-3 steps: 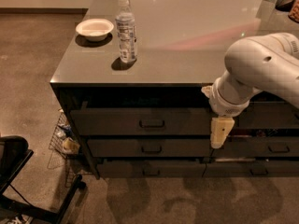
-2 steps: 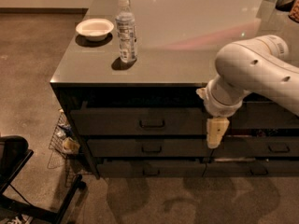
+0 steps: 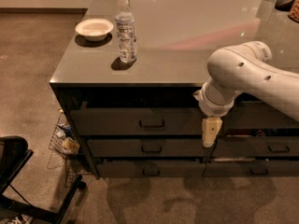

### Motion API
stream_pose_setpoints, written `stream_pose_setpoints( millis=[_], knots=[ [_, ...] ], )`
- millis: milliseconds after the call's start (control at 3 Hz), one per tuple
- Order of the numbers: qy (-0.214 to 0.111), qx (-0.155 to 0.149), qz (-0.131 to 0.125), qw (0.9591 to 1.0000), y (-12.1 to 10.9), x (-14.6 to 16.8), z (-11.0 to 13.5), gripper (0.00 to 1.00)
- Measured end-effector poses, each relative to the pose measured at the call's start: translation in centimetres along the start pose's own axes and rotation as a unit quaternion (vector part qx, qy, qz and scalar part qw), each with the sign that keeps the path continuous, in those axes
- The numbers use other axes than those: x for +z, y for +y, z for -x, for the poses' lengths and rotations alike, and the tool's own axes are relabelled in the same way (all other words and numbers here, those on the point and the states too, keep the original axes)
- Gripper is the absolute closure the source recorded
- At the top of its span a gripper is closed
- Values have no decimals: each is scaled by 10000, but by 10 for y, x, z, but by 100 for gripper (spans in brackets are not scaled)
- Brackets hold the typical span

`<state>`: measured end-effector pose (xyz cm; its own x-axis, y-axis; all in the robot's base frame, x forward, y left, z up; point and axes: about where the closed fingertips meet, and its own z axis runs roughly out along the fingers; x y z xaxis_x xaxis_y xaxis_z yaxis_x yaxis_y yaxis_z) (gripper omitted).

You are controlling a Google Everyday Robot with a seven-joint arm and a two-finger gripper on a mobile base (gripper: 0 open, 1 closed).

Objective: Open top drawer

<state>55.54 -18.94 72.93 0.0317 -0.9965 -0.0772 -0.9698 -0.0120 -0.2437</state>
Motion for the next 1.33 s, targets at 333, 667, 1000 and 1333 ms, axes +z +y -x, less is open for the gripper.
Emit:
stream_pose_setpoints(
  millis=[333,667,1000,1333],
  knots=[
    [-138,165,44,9998,-7,14,0,0],
    [-279,368,150,9988,-8,33,0,0],
    [-358,459,283,9979,-7,47,4,0],
    [-384,539,449,9968,0,63,10,18]
  ],
)
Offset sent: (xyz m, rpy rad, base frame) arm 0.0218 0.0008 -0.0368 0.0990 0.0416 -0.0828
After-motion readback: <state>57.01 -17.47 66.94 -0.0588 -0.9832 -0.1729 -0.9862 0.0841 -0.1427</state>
